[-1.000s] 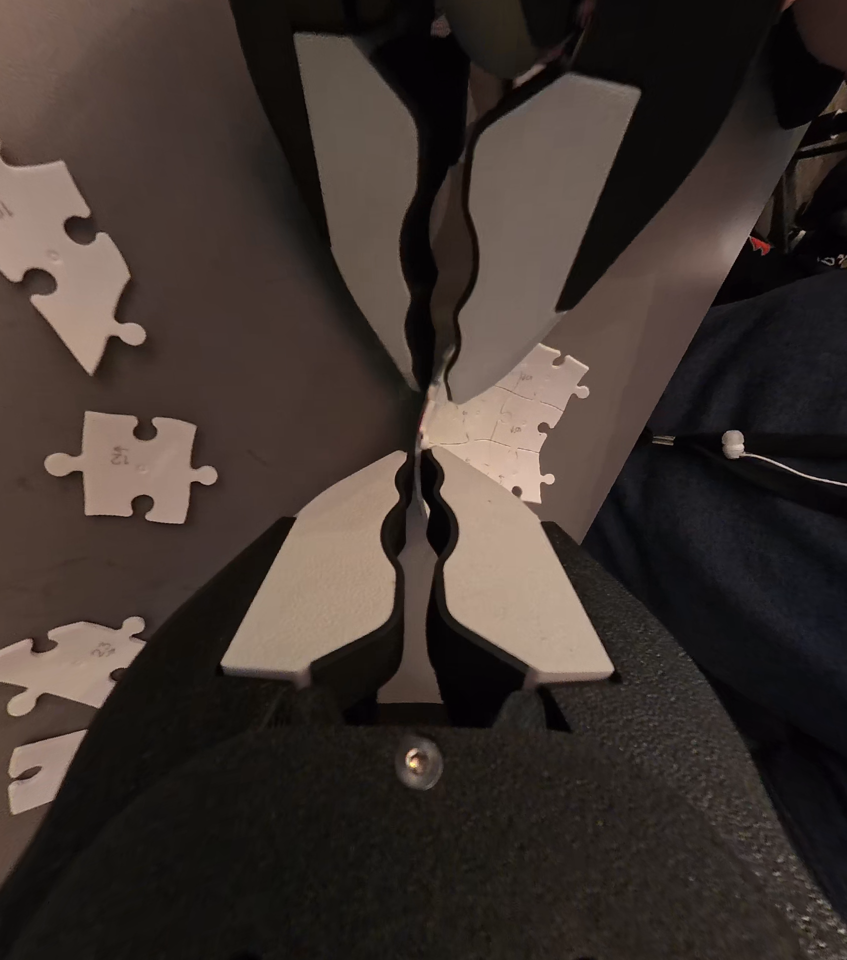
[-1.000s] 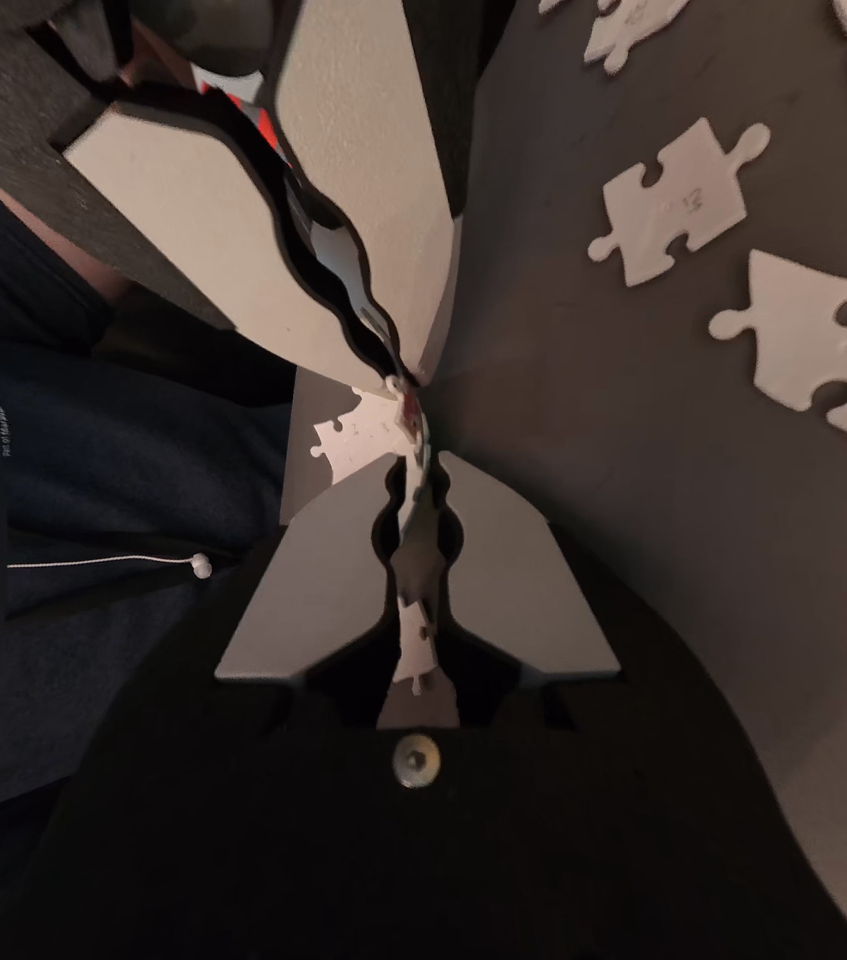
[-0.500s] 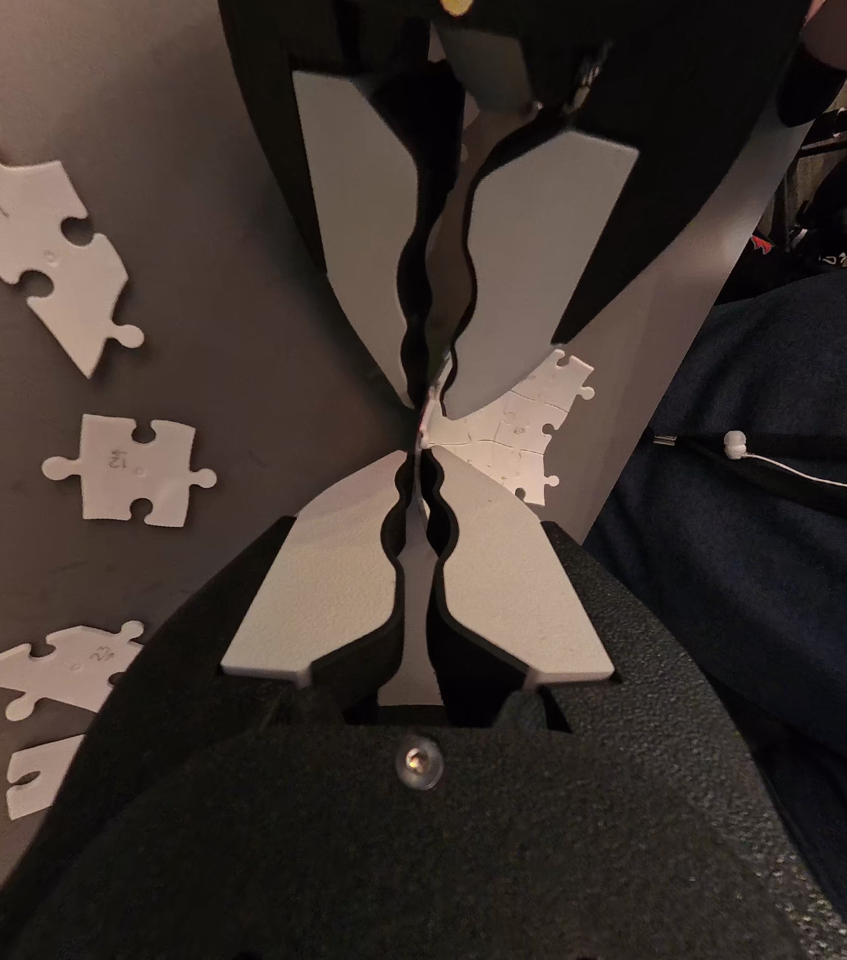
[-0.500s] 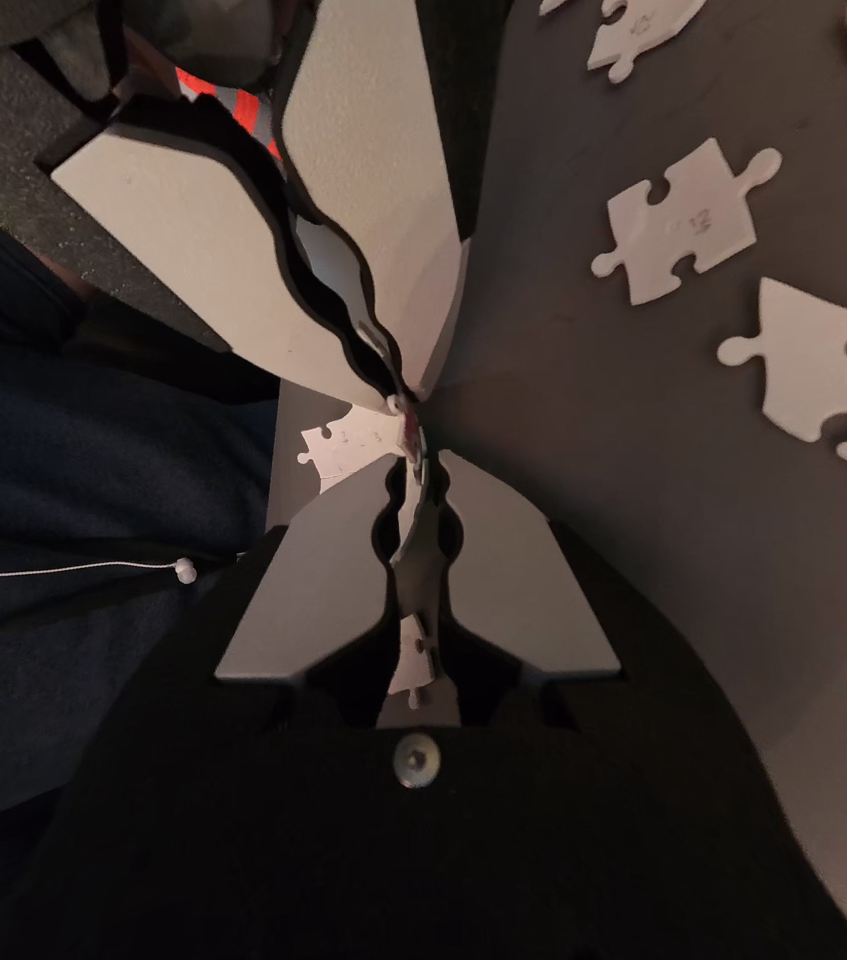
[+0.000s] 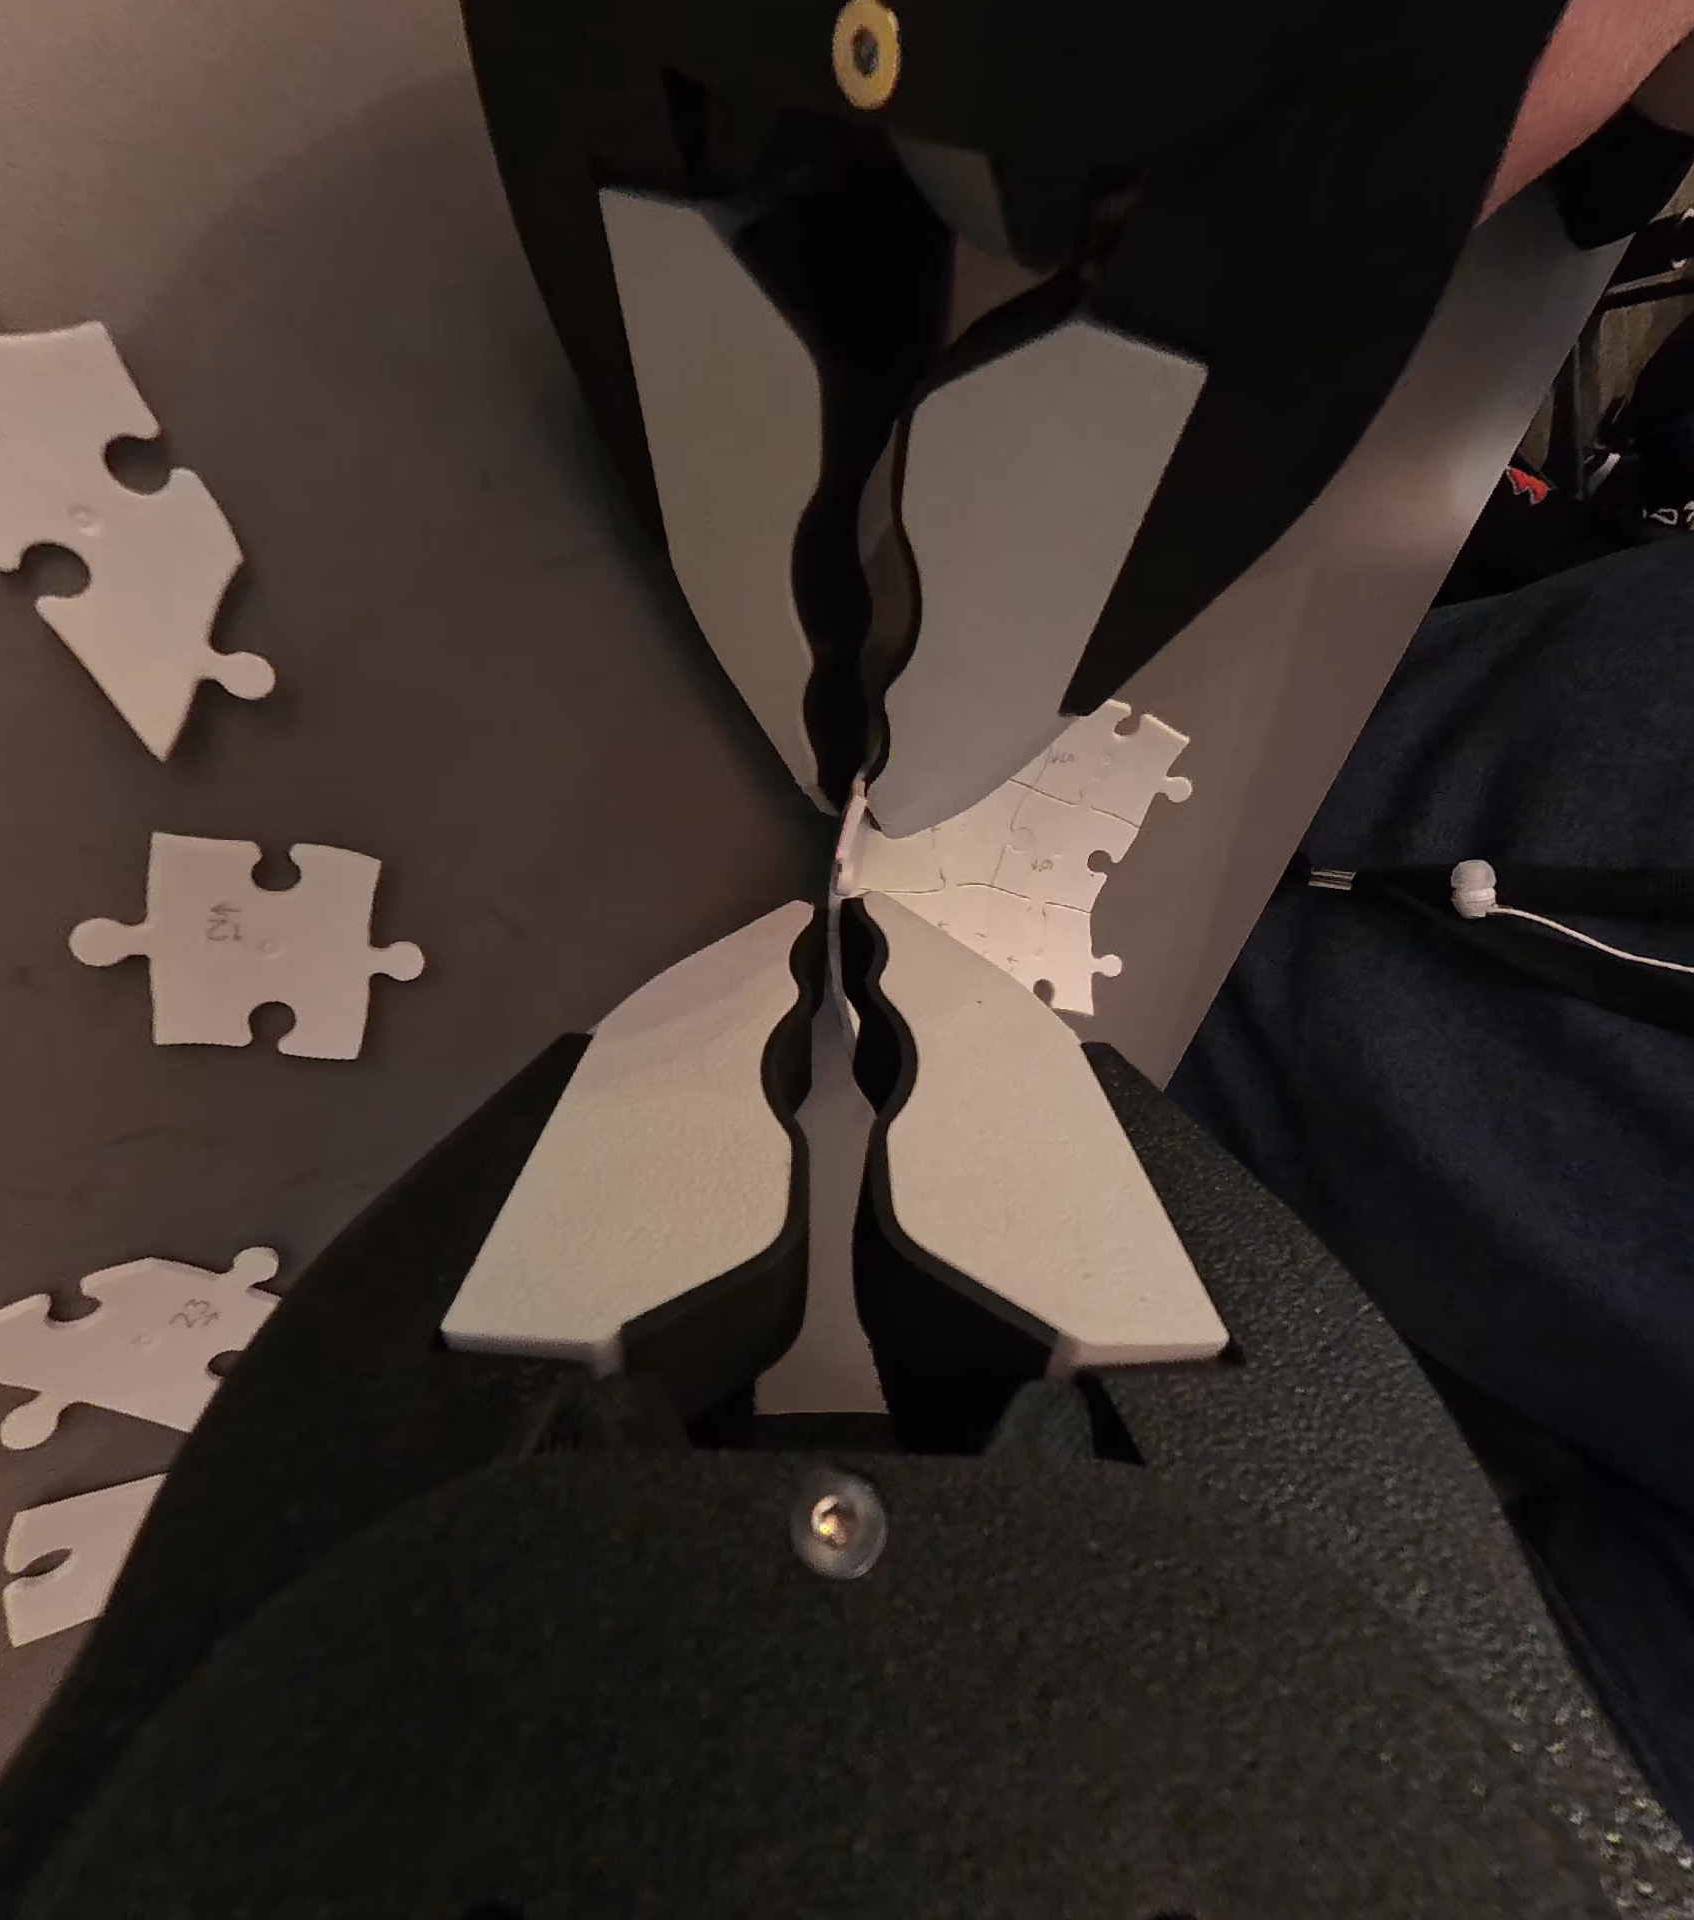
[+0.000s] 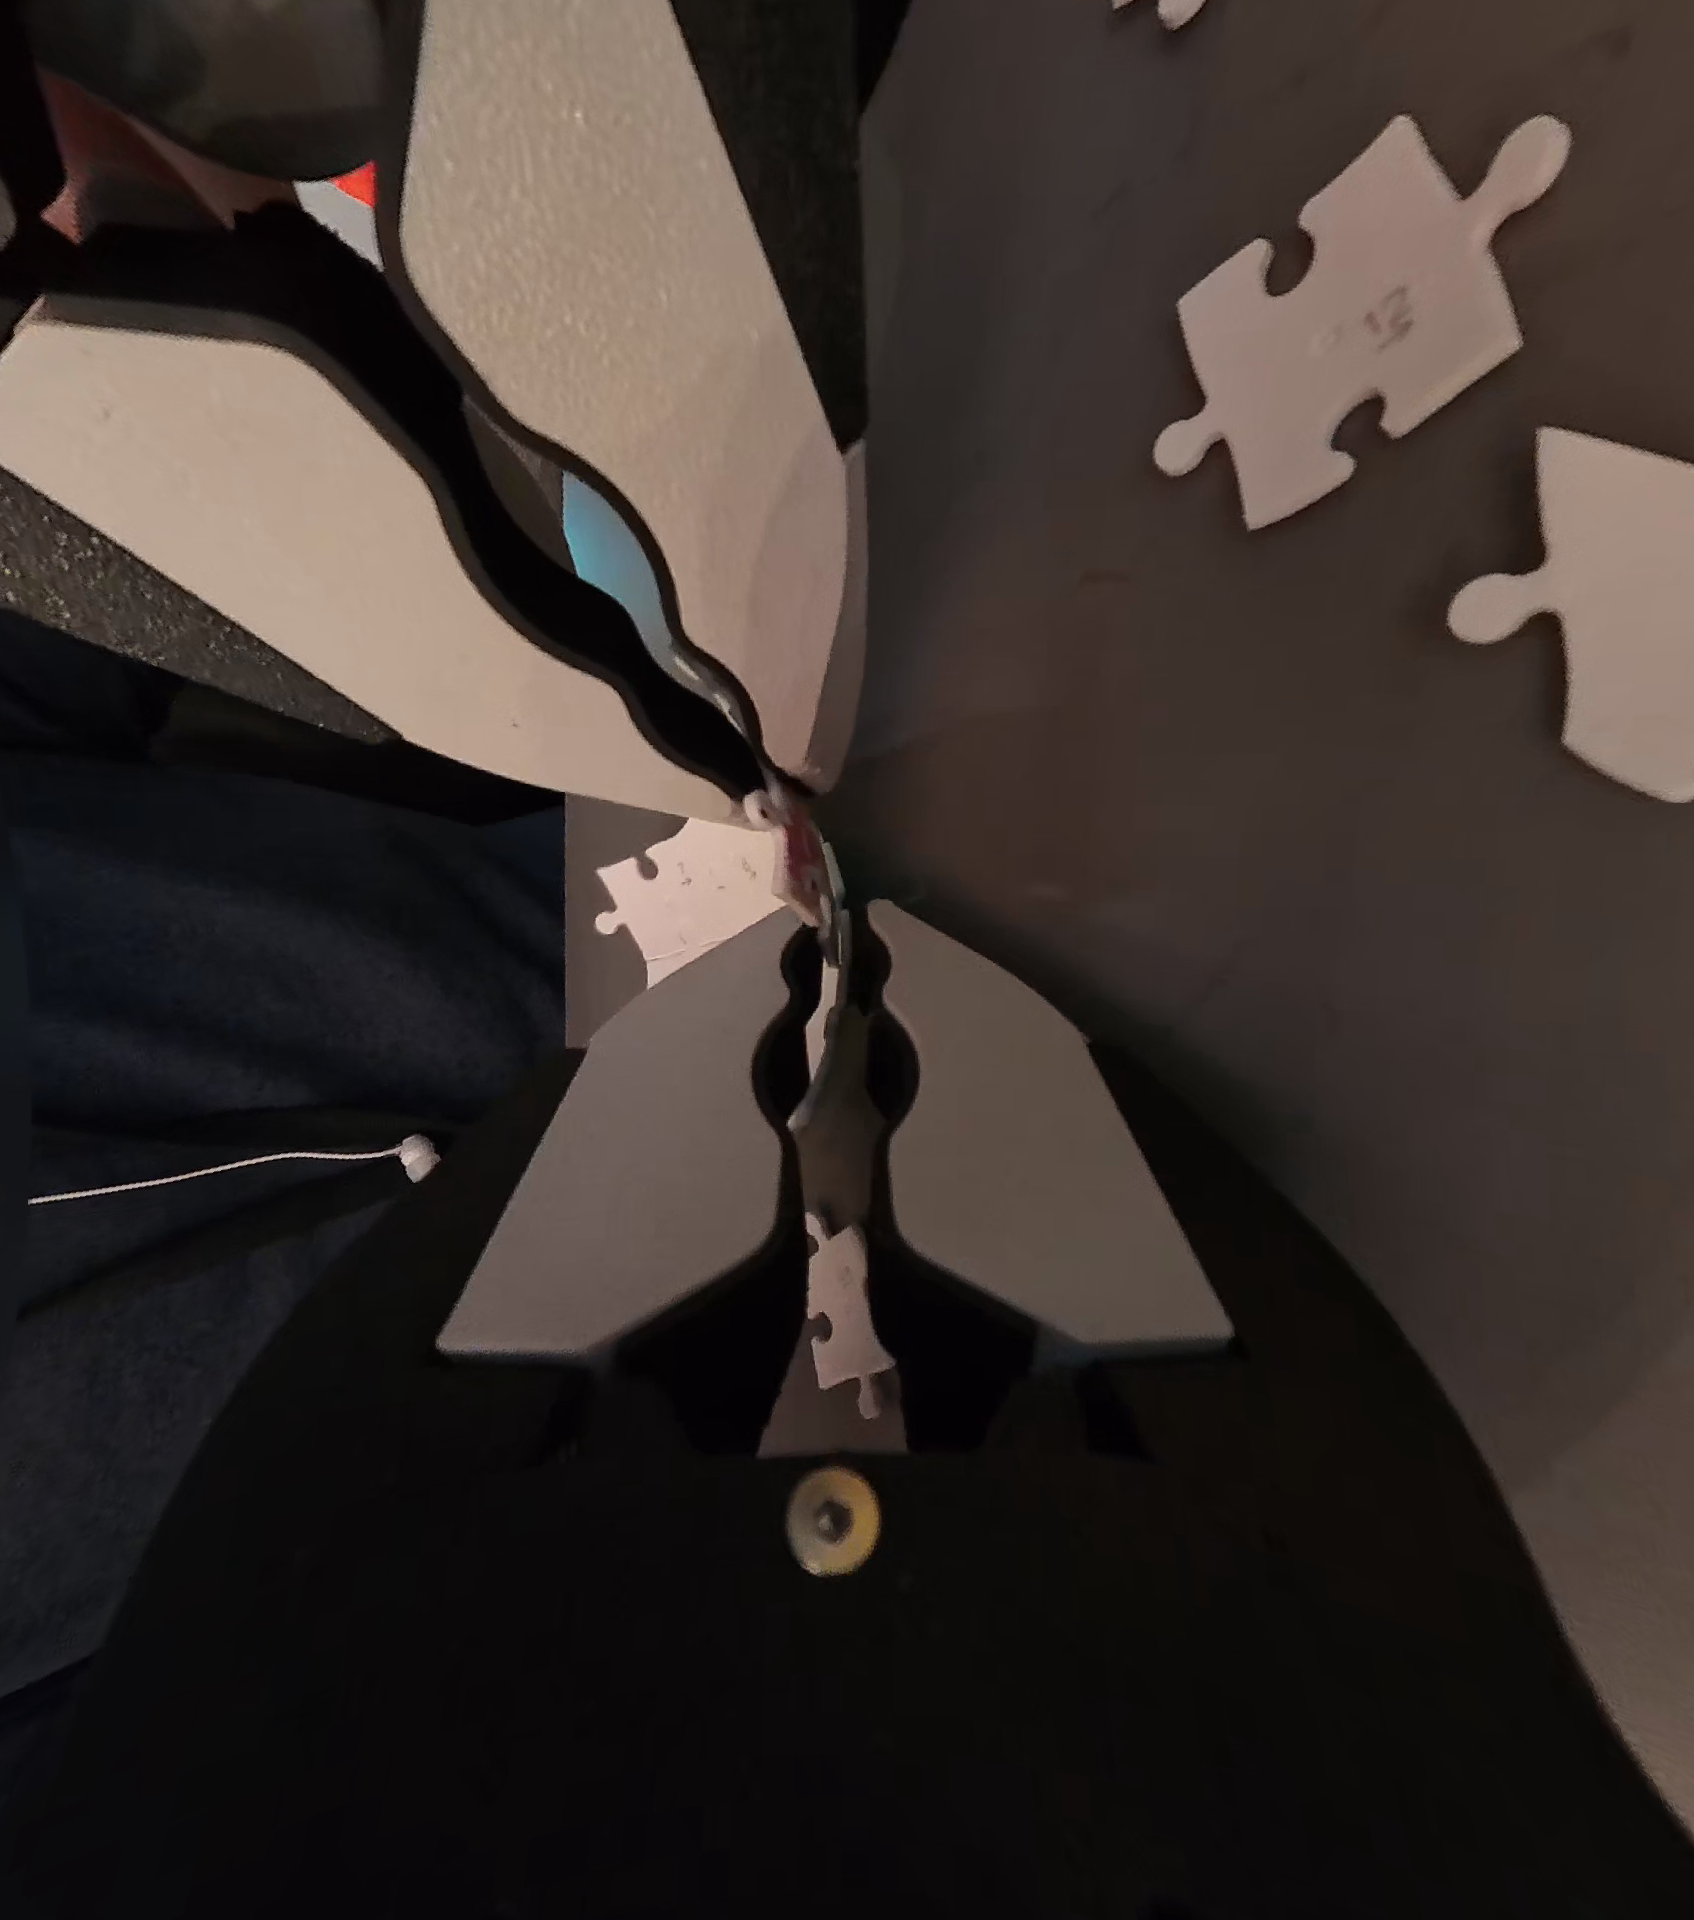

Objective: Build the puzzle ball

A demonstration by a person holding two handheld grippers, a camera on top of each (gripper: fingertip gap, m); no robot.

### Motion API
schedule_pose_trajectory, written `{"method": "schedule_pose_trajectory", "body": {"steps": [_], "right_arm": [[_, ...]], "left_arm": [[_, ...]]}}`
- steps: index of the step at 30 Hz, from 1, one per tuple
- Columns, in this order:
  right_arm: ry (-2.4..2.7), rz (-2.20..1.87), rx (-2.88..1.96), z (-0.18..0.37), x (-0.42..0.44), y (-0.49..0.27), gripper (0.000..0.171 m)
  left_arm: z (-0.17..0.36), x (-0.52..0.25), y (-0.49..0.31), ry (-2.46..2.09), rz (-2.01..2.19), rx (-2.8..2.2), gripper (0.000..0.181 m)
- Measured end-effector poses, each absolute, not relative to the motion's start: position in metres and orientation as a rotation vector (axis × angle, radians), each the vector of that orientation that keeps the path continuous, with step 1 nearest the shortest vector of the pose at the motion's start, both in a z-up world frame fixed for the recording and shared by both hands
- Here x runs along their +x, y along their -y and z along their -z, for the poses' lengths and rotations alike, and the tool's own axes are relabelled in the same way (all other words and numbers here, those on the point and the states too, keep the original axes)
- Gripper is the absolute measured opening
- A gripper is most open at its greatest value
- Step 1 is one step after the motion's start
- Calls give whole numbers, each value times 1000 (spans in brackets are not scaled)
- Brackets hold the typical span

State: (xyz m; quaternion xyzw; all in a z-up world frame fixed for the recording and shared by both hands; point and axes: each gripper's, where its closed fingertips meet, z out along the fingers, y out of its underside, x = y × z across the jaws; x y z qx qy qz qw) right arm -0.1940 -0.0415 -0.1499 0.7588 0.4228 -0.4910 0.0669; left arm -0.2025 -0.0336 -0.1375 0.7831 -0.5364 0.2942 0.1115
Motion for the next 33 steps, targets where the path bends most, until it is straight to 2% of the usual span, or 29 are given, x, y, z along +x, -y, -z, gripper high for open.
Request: {"method": "schedule_pose_trajectory", "body": {"steps": [6, 9, 16, 23, 29, 33], "right_arm": [[-1287, 1467, 2300, 149, -193, 43, 5], [-1261, 1509, 2289, 149, -192, 41, 6], [-1299, 1620, 2345, 143, -190, 26, 5], [-1371, 1734, 2430, 130, -191, 10, 5], [-1496, 1762, 2446, 127, -196, 10, 5], [-1555, 1756, 2441, 132, -197, 12, 5]], "left_arm": [[137, -201, 33, 1518, -893, 2315, 3], [134, -201, 28, 1455, -947, 2358, 21], [124, -212, 17, 1348, -1156, 2540, 26], [128, -210, 19, 1220, -1359, 2681, 25], [132, -206, 26, 1198, -1409, 2681, 4], [138, -207, 28, 1225, -1366, 2696, 3]]}}
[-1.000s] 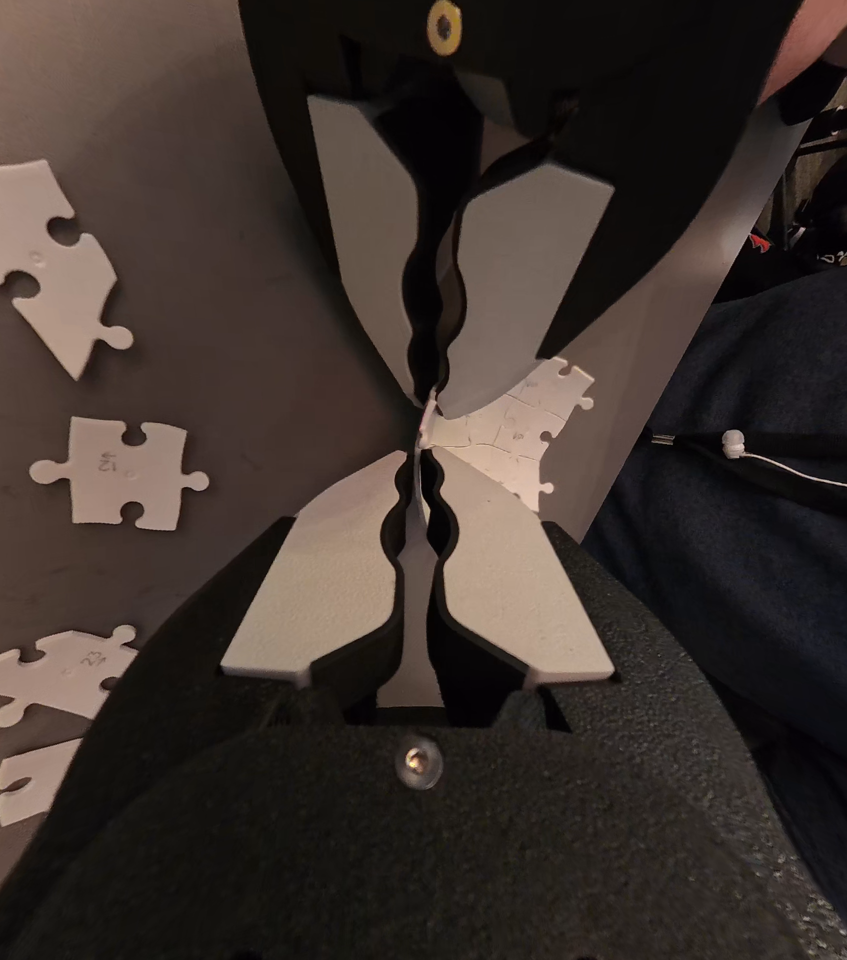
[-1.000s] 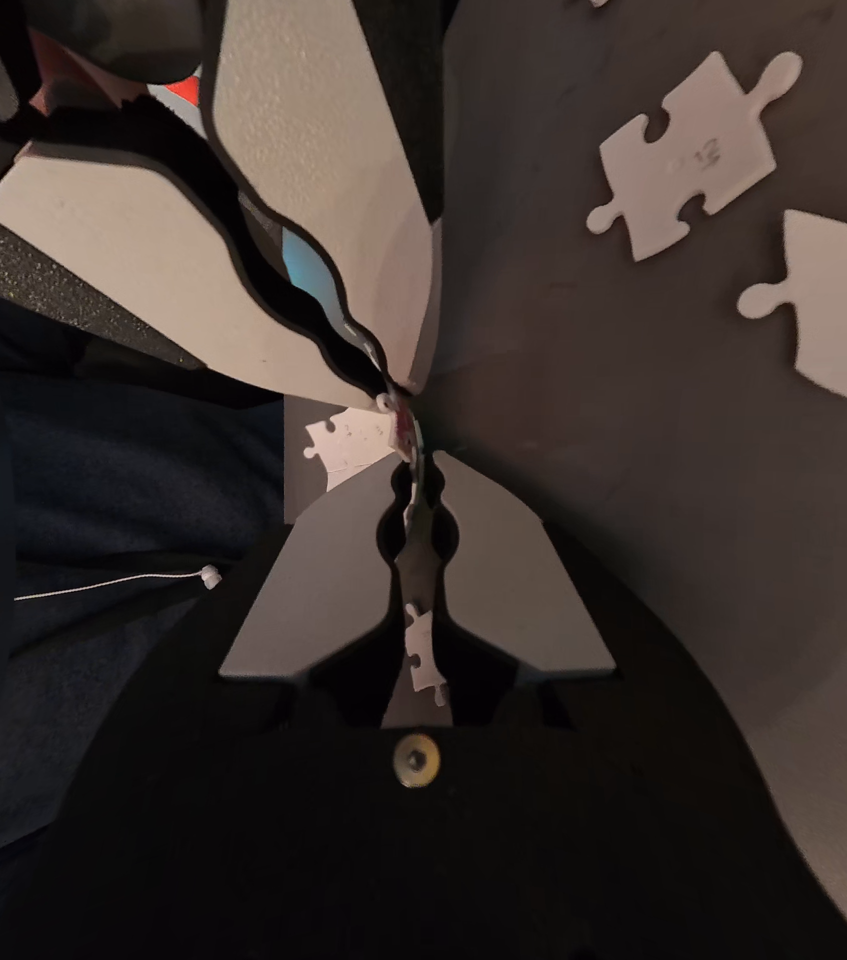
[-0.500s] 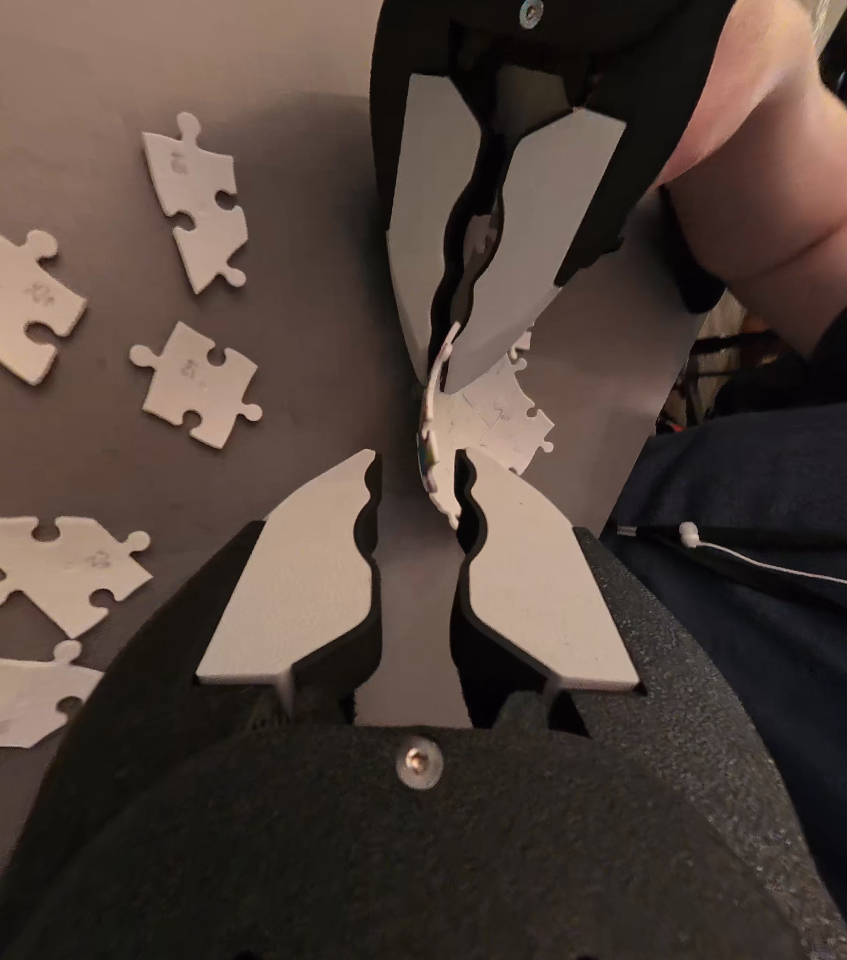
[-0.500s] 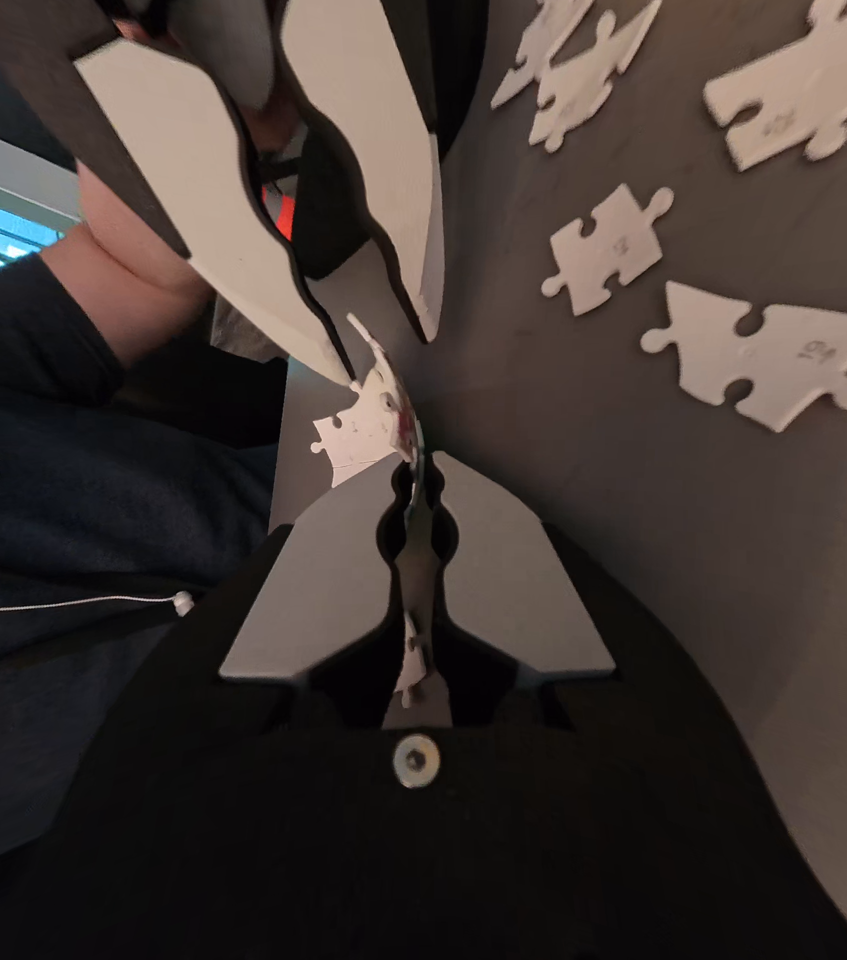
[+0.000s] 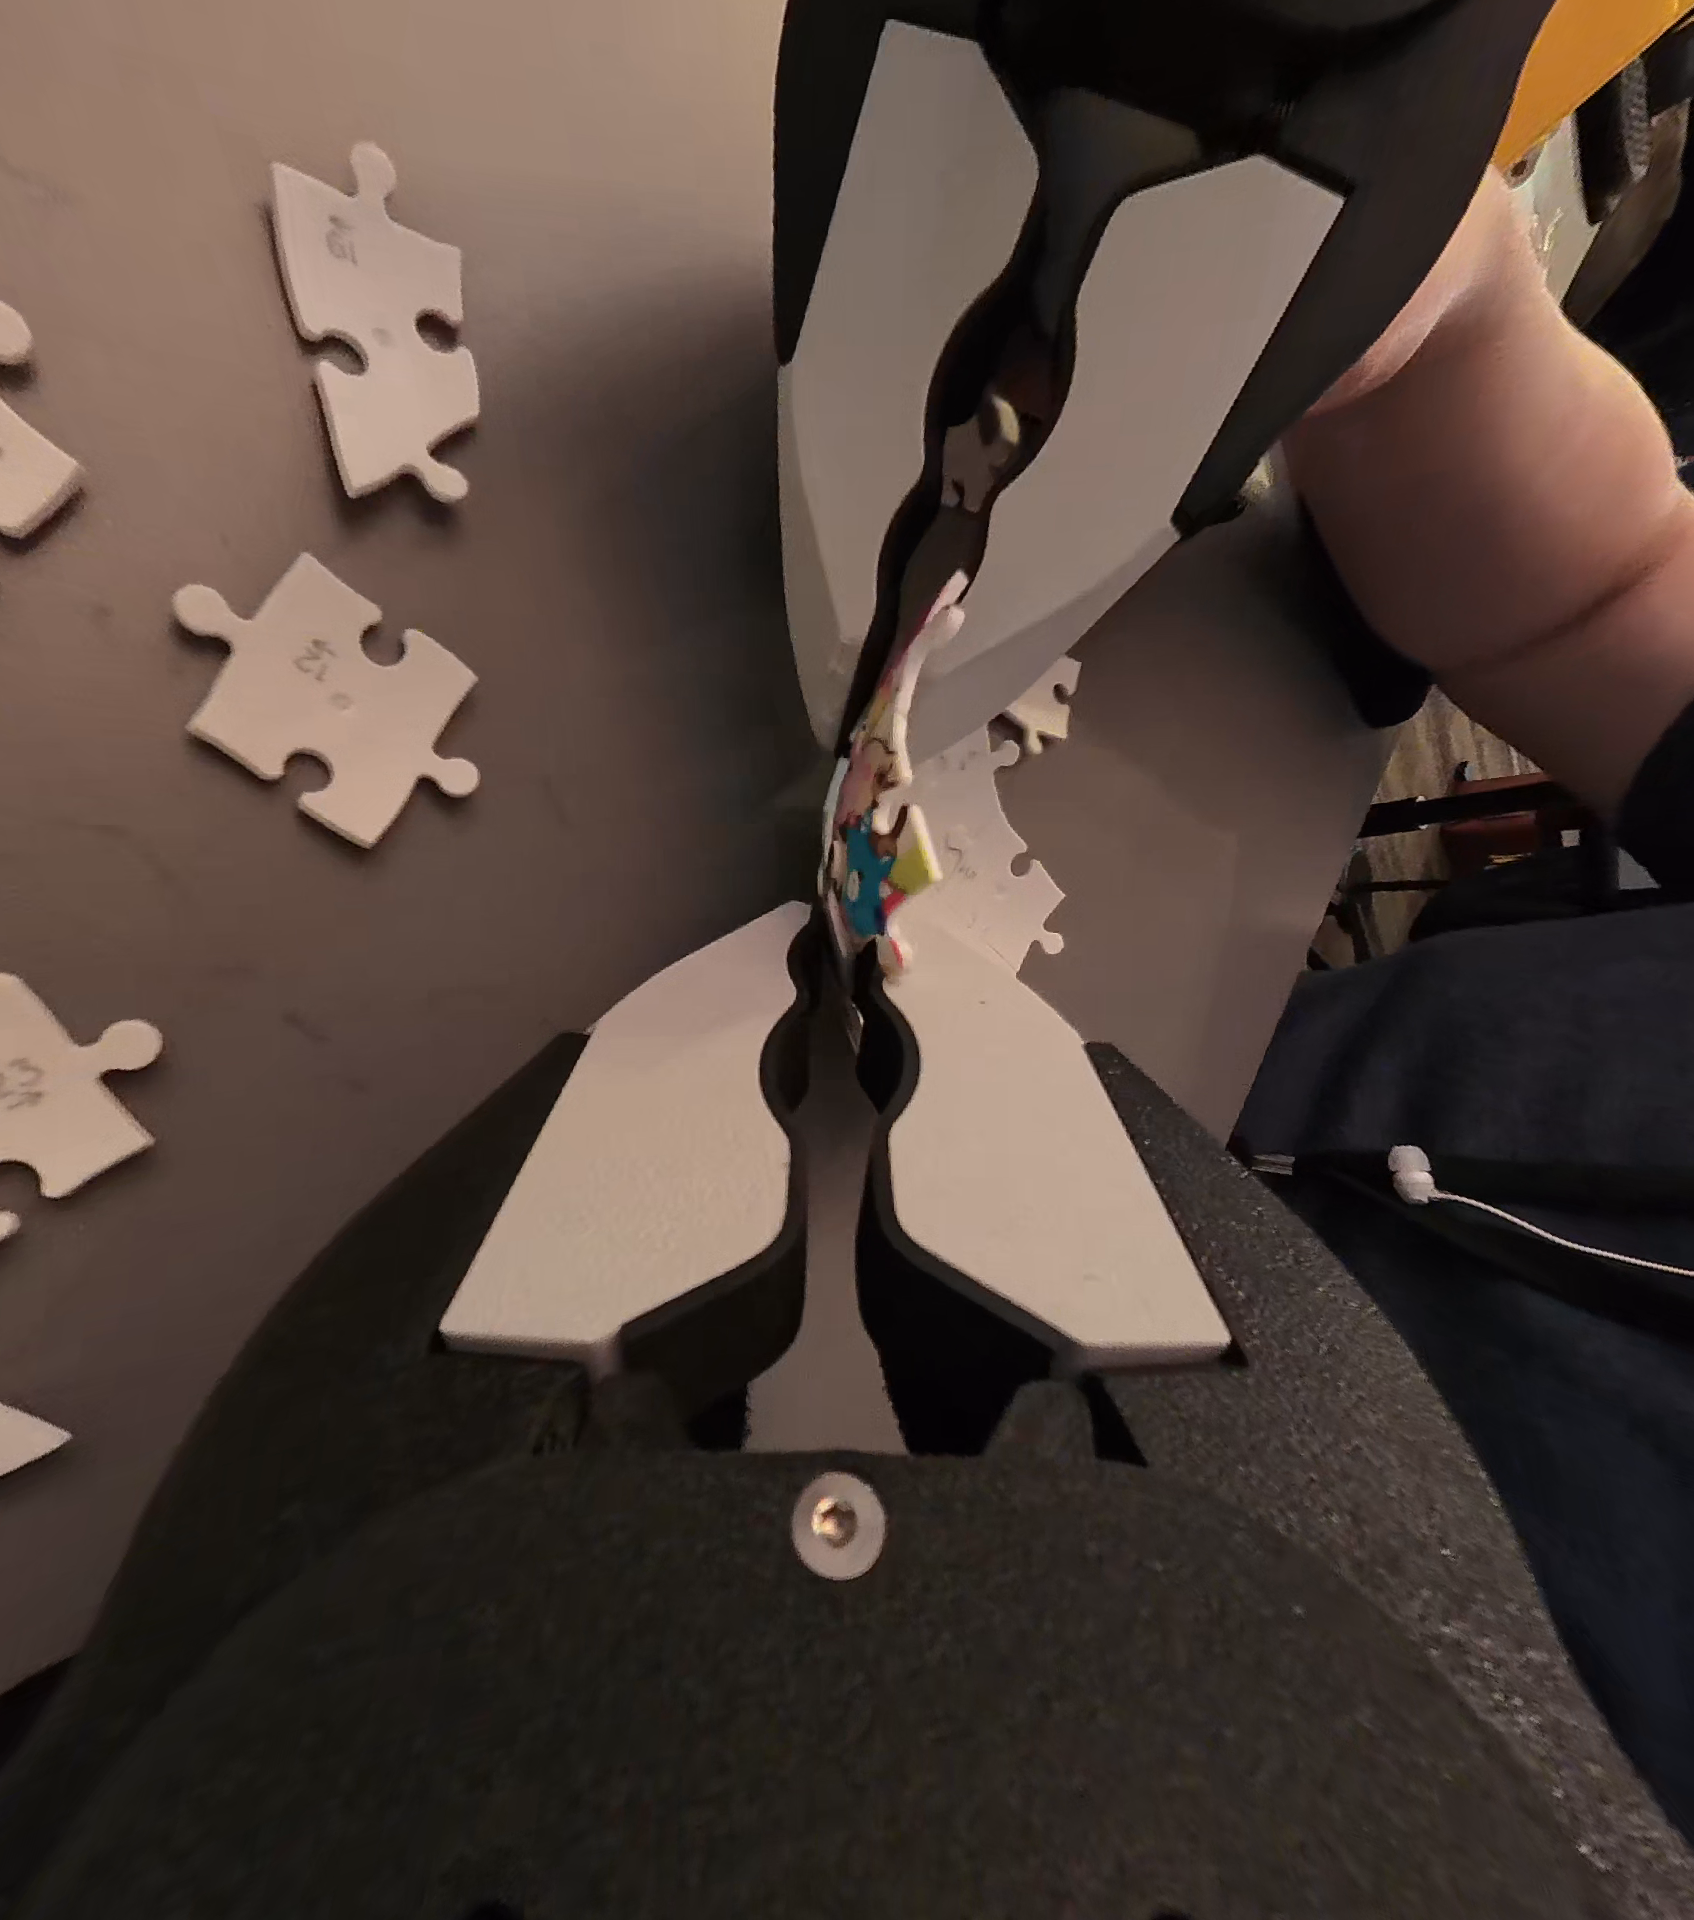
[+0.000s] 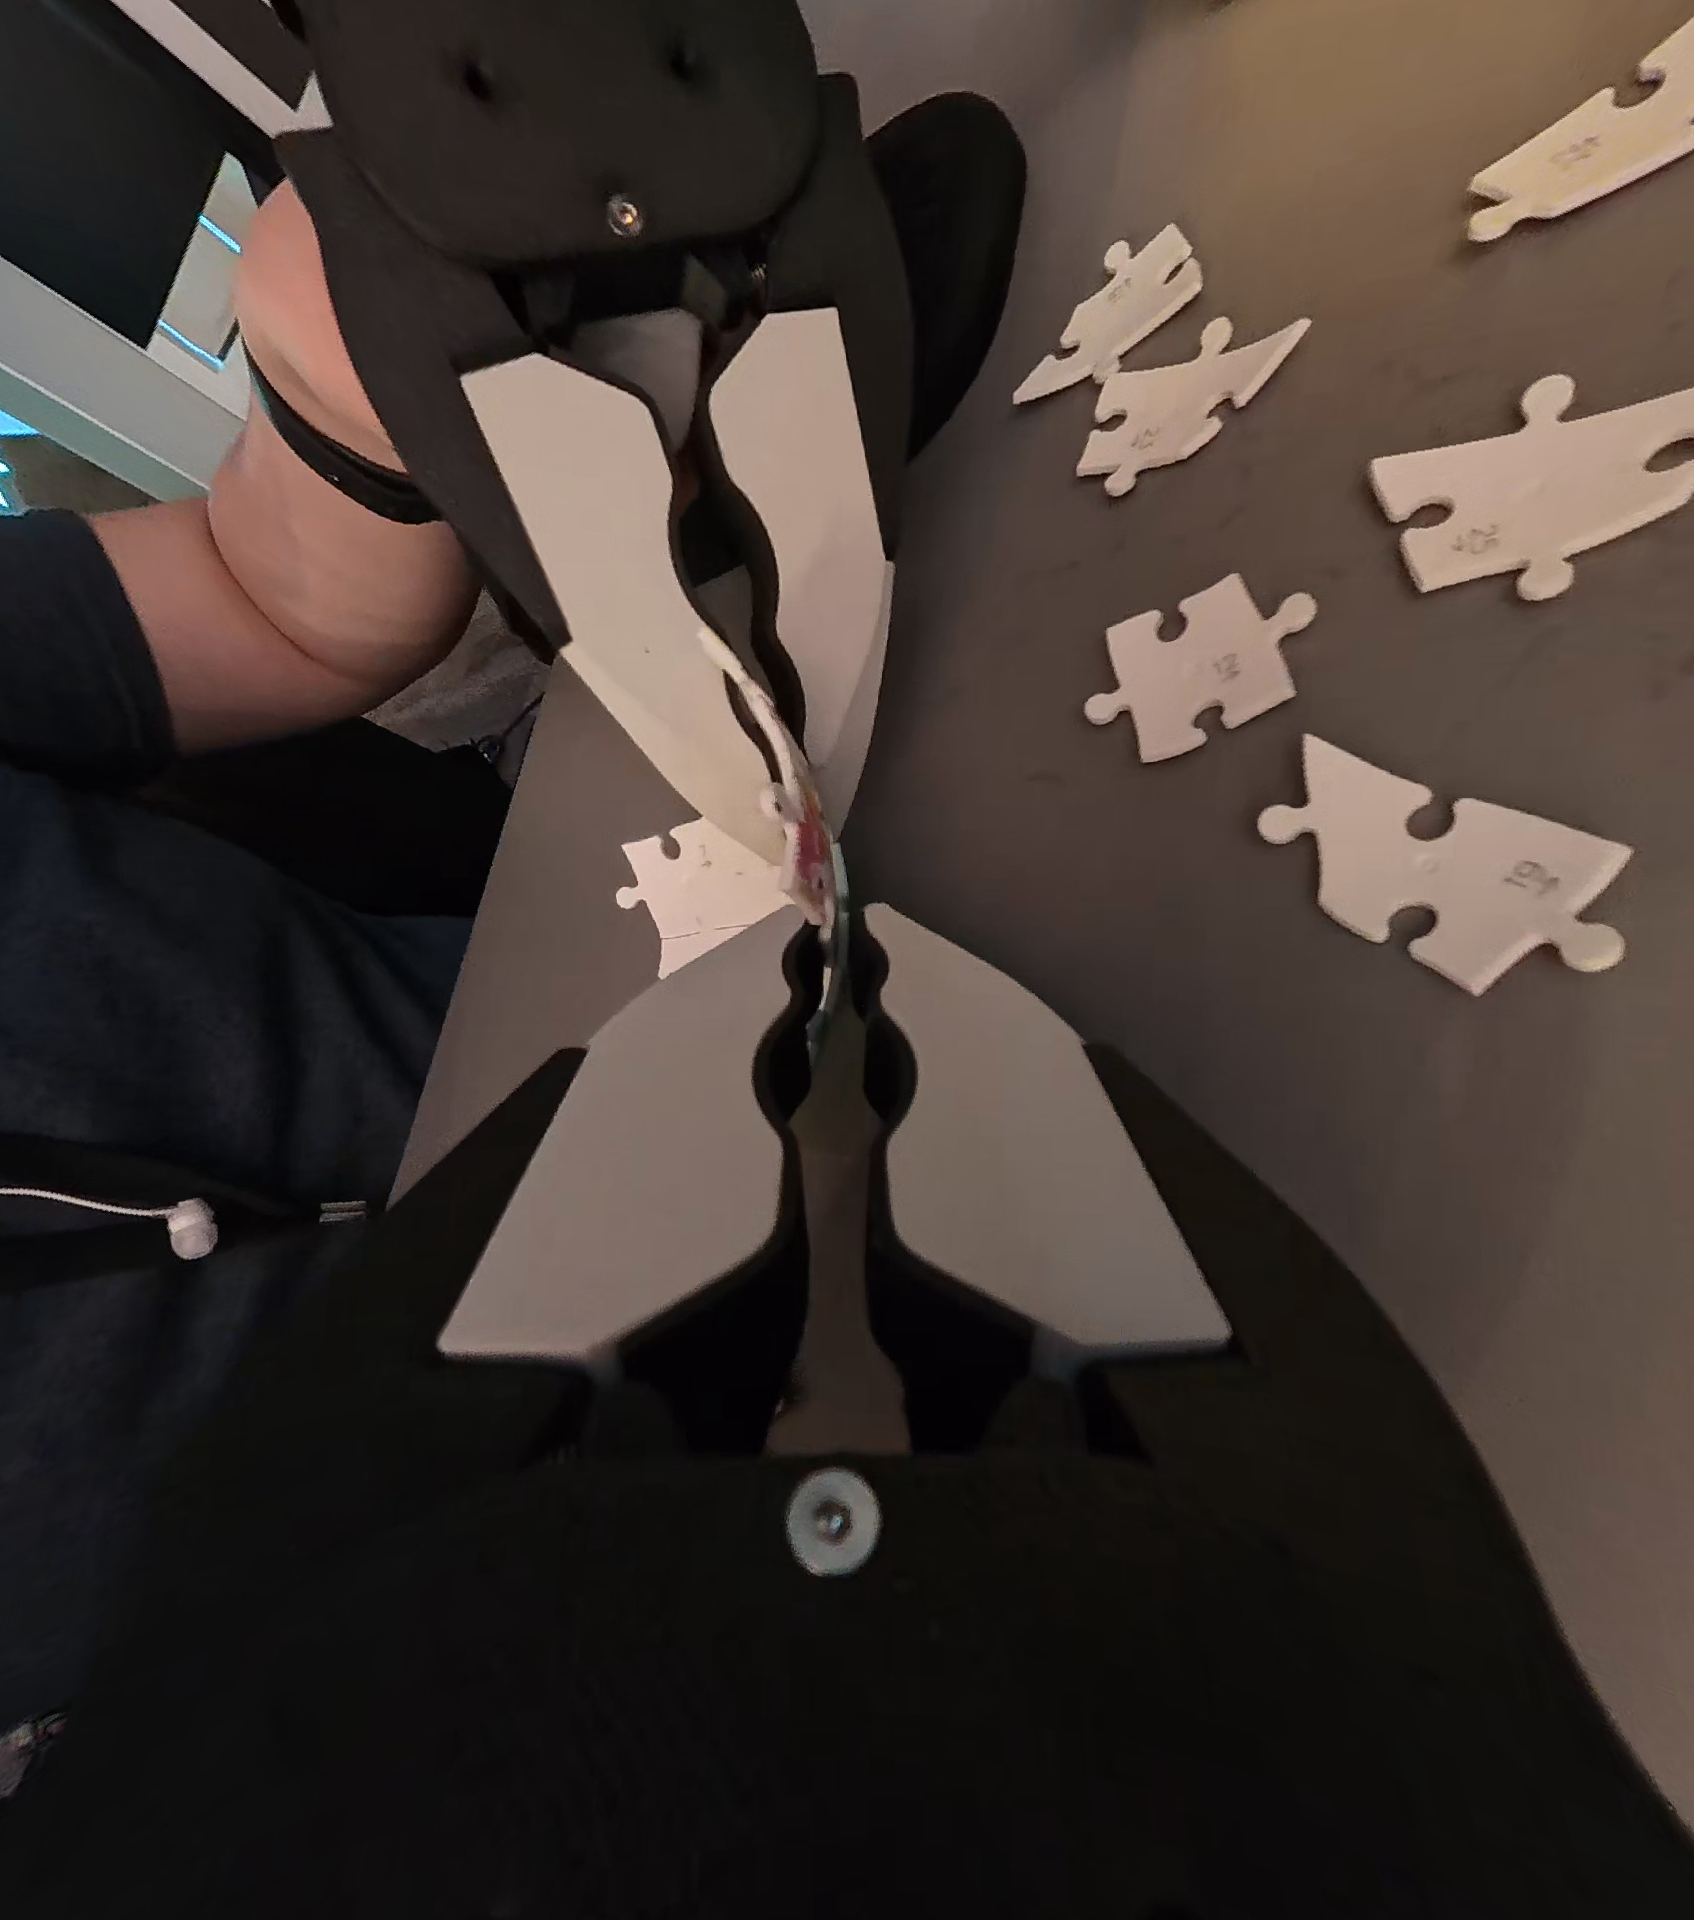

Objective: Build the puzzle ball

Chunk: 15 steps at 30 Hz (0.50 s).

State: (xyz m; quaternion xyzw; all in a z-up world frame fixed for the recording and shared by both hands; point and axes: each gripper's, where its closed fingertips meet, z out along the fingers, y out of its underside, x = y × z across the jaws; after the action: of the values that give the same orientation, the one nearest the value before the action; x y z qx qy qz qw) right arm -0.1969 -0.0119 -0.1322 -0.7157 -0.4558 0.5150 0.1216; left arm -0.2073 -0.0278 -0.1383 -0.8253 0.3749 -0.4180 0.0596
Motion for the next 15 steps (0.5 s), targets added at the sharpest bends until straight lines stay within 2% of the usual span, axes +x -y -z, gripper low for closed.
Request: {"method": "schedule_pose_trajectory", "body": {"steps": [15], "right_arm": [[1336, -1507, -2080, 132, -201, 15, 6]], "left_arm": [[139, -209, 32, -1178, 1296, -2470, 3]]}}
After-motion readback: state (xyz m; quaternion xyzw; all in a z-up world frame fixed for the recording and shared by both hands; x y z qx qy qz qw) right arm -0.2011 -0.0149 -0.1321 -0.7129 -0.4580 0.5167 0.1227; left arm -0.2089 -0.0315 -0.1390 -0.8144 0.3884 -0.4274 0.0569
